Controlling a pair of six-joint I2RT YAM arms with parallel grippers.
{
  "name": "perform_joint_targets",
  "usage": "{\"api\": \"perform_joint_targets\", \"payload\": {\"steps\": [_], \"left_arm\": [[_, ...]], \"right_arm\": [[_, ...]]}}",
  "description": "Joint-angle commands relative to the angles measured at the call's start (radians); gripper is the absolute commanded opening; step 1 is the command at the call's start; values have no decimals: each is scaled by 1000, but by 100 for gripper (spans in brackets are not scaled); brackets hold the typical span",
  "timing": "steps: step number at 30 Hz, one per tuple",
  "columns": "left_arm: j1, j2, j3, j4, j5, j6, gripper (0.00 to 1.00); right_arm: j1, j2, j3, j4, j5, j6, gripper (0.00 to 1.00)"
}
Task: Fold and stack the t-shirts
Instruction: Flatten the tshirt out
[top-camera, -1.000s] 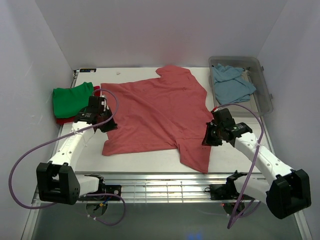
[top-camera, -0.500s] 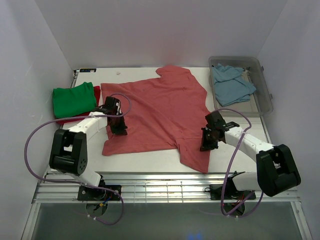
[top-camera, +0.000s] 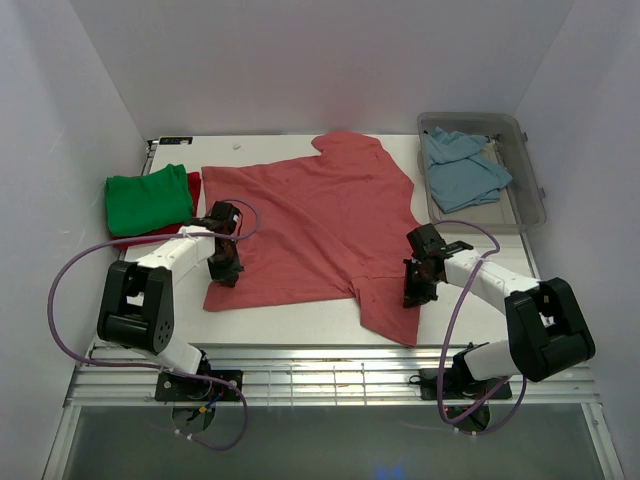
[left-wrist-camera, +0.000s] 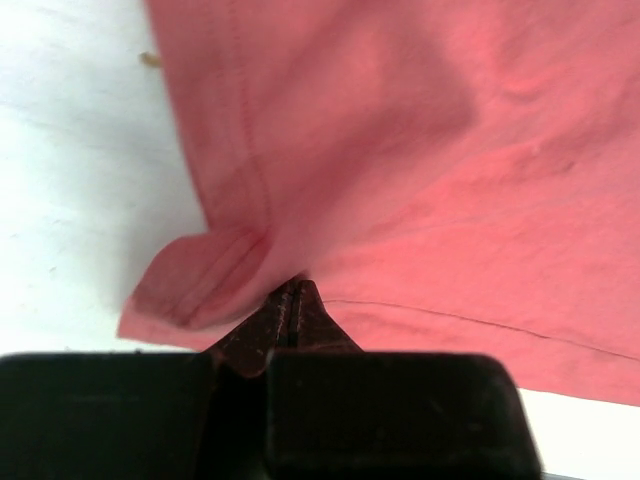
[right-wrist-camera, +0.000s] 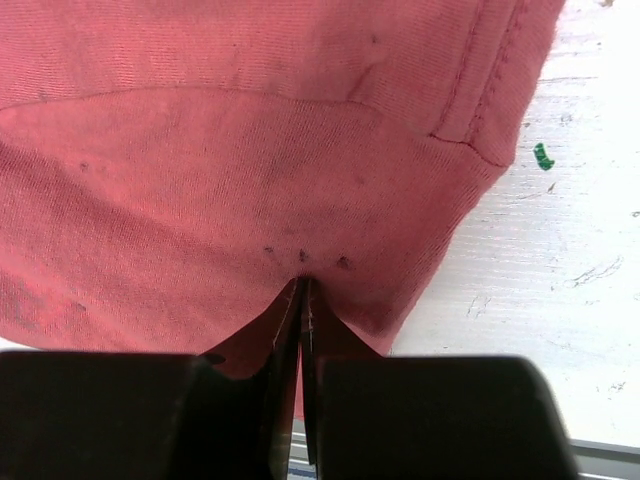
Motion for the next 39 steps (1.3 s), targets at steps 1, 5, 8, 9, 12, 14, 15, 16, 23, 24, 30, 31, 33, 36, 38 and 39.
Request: {"api": "perform_joint_targets", "payload": {"steps": [1,5,8,9,12,14,15,16,23,24,30,31,33,36,38,39], "left_arm": [[2,-50,27,-74,-83,3,0],[11,-12,32,-76,-75,23,0],[15,53,38,-79,-46,36,0],[15,53,38,-77,-46,31,0],[14,-16,49,-51,-52,17,0],[14,-45,58,-53,-84,20,0],[15,-44,60,-56,-94,29,0],[17,-38,58,-66,-110,34,0],[38,28,44,-77,-106,45,0],[40,27,50,-77,-95,45,0],[37,-85,133,-2,56,6,0],[34,-99,138,12,81,-3,0],[22,-111,142,45,115,-24,0],[11,-127,101,110,188,-33,0],[8,-134,67,148,221,-38,0],[8,-128,43,171,231,-46,0]], "right_arm": [[-5,53,-21,-76,153,-11,8],[-50,45,-13,-110,206,-26,8],[-90,25,-1,-116,204,-40,8],[-96,24,5,-118,197,-45,8],[-114,17,26,-135,212,-54,8],[-142,24,33,-138,209,-69,8],[-151,27,34,-136,204,-75,8],[-162,31,36,-136,200,-81,8],[-231,44,82,-158,204,-132,8],[-231,44,98,-161,198,-137,8],[-231,65,131,-159,149,-143,8],[-229,73,134,-158,144,-143,8],[-231,82,135,-152,132,-143,8],[-231,96,138,-150,126,-147,8],[-231,97,138,-145,124,-149,8],[-231,100,140,-145,124,-149,8]]}}
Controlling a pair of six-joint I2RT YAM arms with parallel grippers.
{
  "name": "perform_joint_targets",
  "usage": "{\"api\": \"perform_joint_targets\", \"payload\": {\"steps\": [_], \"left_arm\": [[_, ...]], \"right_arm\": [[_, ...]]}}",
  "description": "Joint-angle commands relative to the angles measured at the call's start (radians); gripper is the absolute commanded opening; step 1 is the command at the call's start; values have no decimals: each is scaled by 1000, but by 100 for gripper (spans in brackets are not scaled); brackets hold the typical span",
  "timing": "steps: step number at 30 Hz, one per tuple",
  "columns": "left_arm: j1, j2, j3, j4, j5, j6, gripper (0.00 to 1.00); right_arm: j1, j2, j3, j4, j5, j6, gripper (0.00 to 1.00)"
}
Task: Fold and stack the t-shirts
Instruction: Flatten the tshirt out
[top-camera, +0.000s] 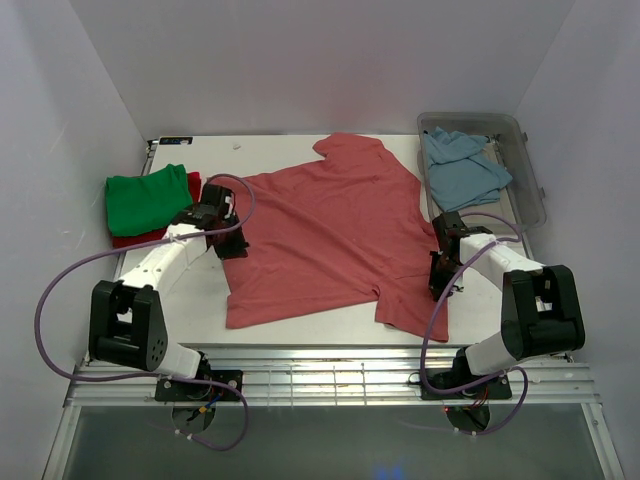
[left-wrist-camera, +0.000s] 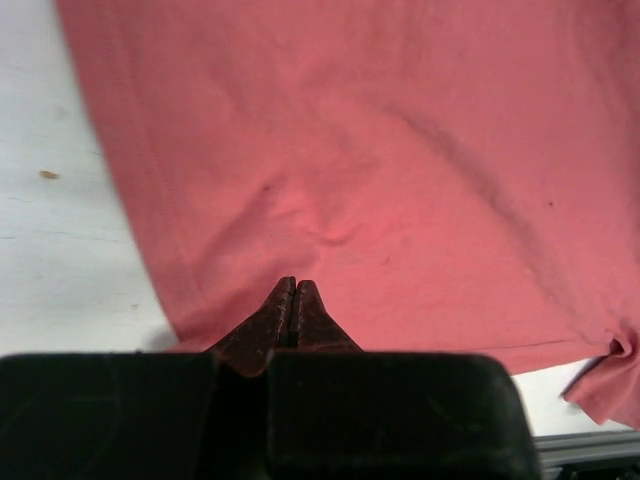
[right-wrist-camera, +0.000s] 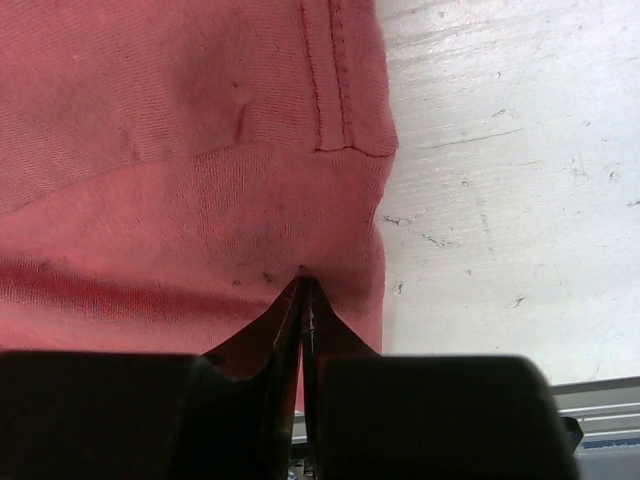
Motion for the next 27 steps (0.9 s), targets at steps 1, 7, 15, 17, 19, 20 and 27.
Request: {"api": "perform_joint_targets", "payload": {"steps": [1,7,15,17,19,20,27], "left_arm": [[-7,-4,-58,86,112,-28,0],[-25,132,-93,114,133,-34,0],[-25,270,-62,2,-6,-31,0],[-15,298,-71,-12,-51,-19,0],[2,335,-88,-29,-63,-5,0],[20,347,-97,-41,-80,12,0],[112,359,-118,-47,-121,61,0]], "right_arm": [[-2,4,34,-5,-11,-11,8],[-2,7,44,3,-24,-10,8],[-2,-2,55,-13,-10,-8,8],[0,-8,57,-17,-10,-8,8],[-2,-20,57,-20,-5,-8,8],[-2,-22,57,-23,-2,-8,8],[-2,10,12,10,-13,-10,8]]}}
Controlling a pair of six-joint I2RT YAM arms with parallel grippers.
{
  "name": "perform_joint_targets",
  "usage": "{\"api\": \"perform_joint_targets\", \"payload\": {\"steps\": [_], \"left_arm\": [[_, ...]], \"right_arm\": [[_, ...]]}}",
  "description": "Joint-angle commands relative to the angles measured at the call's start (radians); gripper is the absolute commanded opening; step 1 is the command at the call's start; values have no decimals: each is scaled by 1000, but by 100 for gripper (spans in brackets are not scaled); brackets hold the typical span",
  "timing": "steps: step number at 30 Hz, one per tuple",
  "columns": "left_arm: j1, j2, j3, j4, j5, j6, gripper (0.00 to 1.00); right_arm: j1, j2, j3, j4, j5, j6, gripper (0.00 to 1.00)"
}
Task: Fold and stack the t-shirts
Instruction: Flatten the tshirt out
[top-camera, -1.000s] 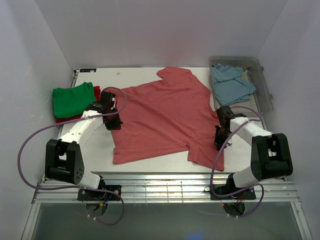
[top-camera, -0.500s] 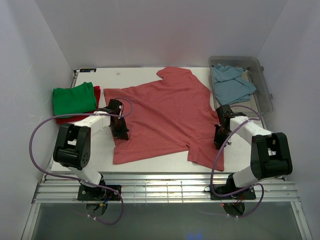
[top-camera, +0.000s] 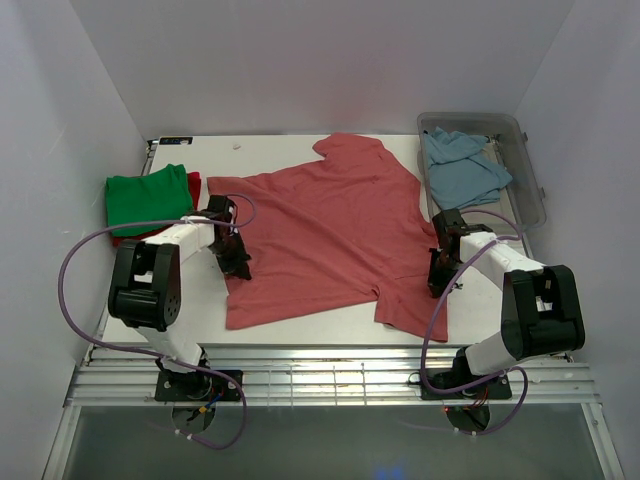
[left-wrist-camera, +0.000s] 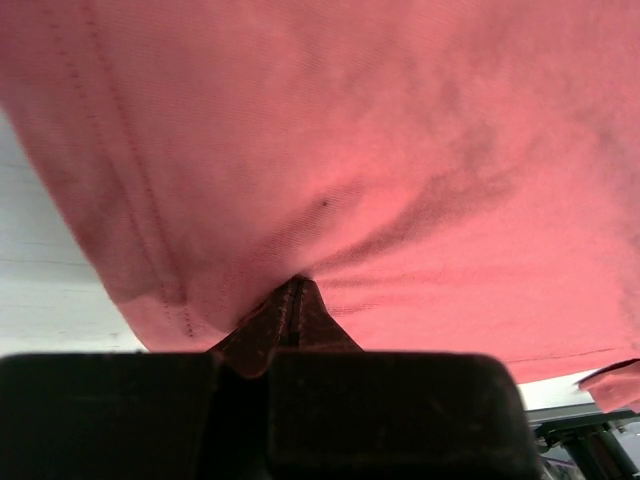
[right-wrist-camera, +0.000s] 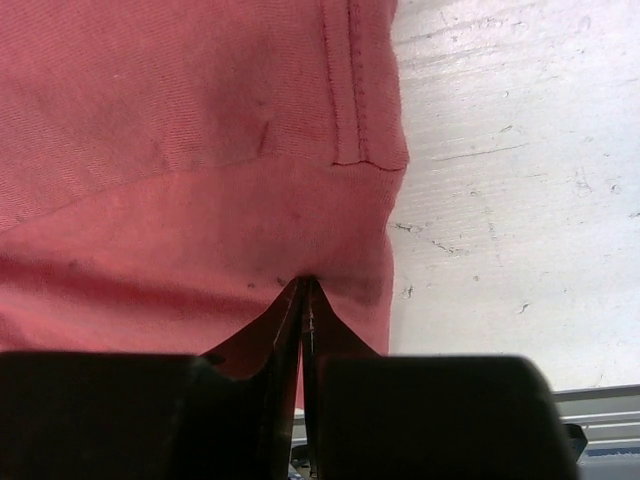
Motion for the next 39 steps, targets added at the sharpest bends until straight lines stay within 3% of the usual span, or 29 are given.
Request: {"api": "perform_joint_targets", "payload": {"steps": [1,10,19,27,29,32,33,34,35,37,38,39], "left_arm": [[71,90,-74,-47,-252,90,0],[235,185,-43,-35,-203,127,0],[307,211,-18,-33,-202,130,0],[271,6,149,-52,-222,142,0],[258,-17,248,-81,-213,133,0],[243,-27,366,-102,-176,118,0],[240,-21,388,-102,-162,115,0],[237,-15,409,-102,-148,115,0],[231,-7,445,-101,-147,110,0],[224,30,474,-102,-99,112,0],[221,42,486,-98,-87,113,0],[220,56,503,-92,-72,113,0]], "right_arm": [[-2,14,-16,15,-3,-9,8],[-2,11,-27,11,5,-9,8],[-2,14,-7,-15,36,-16,8],[15,-150,139,-3,-95,-55,9],[17,-213,199,18,-157,-58,16],[17,-265,223,127,-205,-71,50],[17,-259,242,153,-207,-78,50],[17,-247,256,173,-205,-84,50],[17,-192,277,190,-202,-87,44],[17,-108,376,181,-219,-87,29],[17,-59,413,164,-231,-85,14],[17,39,453,159,-243,-87,8]]}}
